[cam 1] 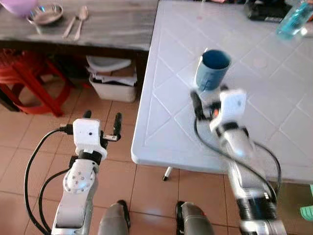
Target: Setting the table
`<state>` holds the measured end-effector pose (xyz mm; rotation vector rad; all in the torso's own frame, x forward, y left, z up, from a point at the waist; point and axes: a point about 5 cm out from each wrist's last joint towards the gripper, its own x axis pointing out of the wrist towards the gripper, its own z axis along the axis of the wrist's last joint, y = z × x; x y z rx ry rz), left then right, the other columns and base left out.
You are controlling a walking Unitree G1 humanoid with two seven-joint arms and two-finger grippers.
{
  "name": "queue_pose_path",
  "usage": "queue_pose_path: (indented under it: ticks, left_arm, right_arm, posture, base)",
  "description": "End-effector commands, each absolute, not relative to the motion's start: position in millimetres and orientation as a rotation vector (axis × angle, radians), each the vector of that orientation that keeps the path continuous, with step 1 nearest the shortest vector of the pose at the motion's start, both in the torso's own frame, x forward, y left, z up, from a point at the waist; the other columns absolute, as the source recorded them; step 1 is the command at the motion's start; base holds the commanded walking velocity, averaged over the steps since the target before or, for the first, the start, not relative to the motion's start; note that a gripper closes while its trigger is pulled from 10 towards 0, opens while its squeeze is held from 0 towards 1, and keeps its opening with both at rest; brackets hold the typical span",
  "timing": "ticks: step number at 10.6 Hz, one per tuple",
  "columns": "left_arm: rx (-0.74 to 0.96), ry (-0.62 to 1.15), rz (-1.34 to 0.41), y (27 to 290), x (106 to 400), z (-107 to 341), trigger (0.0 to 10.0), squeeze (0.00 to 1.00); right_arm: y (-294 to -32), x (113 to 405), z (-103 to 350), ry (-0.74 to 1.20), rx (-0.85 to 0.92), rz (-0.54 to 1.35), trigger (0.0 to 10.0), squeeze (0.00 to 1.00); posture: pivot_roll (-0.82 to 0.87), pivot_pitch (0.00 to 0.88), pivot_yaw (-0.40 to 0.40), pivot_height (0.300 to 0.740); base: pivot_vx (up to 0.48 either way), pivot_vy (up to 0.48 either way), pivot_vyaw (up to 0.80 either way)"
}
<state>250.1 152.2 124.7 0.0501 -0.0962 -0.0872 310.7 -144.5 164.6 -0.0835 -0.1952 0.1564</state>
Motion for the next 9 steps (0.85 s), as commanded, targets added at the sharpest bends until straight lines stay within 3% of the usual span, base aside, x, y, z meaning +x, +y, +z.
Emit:
queue_pose_path:
  ticks: [1,4,9]
  left_arm:
    - [0.056,-0.088,-0.097,151.7,248.3,123.7,10.0,0.00]
    - [0.054,-0.084,-0.104,151.2,247.2,122.7,10.0,0.00]
    - [0.049,-0.084,-0.113,151.5,247.2,122.8,10.0,0.00]
  right_arm:
    - [-145.3,314.0,162.4,-0.176,-0.072,0.143,10.0,0.00]
    - [-141.7,321.5,166.1,-0.179,-0.102,0.133,10.0,0.00]
    - [-179.9,322.9,175.9,-0.216,-0.149,-0.045,10.0,0.00]
  posture:
    - [-0.03,0.234,0.017,0.740]
    - [-0.02,0.238,0.014,0.740]
    - [-0.03,0.245,0.019,0.740]
  base:
    - [0.000,0.000,0.00]
    - [0.000,0.000,0.00]
    - [0.000,0.000,0.00]
